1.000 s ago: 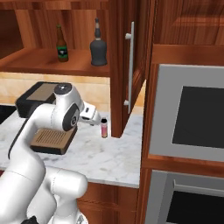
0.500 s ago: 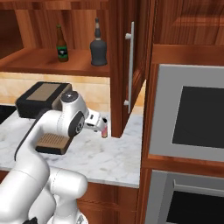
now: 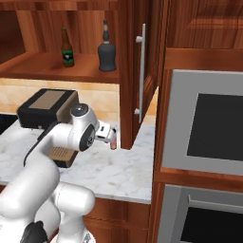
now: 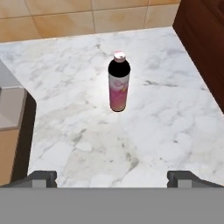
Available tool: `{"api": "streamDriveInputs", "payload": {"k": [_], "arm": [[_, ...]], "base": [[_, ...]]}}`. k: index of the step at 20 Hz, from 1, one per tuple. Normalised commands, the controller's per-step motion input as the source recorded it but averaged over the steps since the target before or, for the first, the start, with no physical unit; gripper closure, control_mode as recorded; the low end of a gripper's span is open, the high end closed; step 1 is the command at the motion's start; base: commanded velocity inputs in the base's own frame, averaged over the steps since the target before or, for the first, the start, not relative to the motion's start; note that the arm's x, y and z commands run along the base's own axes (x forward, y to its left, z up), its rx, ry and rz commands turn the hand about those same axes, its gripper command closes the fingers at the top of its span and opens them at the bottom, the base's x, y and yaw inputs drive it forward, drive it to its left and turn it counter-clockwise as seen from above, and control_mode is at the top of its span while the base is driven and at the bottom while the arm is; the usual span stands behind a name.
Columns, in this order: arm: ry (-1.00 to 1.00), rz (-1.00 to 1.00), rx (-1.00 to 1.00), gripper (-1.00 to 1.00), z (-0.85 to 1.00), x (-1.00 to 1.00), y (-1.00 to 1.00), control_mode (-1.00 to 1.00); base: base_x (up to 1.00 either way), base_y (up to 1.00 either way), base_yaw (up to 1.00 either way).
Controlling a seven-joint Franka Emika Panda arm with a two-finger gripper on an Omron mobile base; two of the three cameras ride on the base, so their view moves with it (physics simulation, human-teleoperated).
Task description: Sort all alcoholic drinks to one cabinet, and non-alcoholic drinks to the other.
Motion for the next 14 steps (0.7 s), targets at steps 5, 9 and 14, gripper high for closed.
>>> {"api": "streamDriveInputs", "payload": {"k": [5,9,14], "arm": [[0.00,-0.01,0.00,-1.00,-0.12,0.40,0.00,-1.00],[0.00,0.00,0.00,-1.00,-0.13,0.37,0.00,-1.00],[0.00,-0.01,0.00,-1.00,-0.13,0.35,-0.03,-1.00]], "base": [[0.00,0.00,0.00],[0.00,0.00,0.00],[0.00,0.00,0.00]]}}
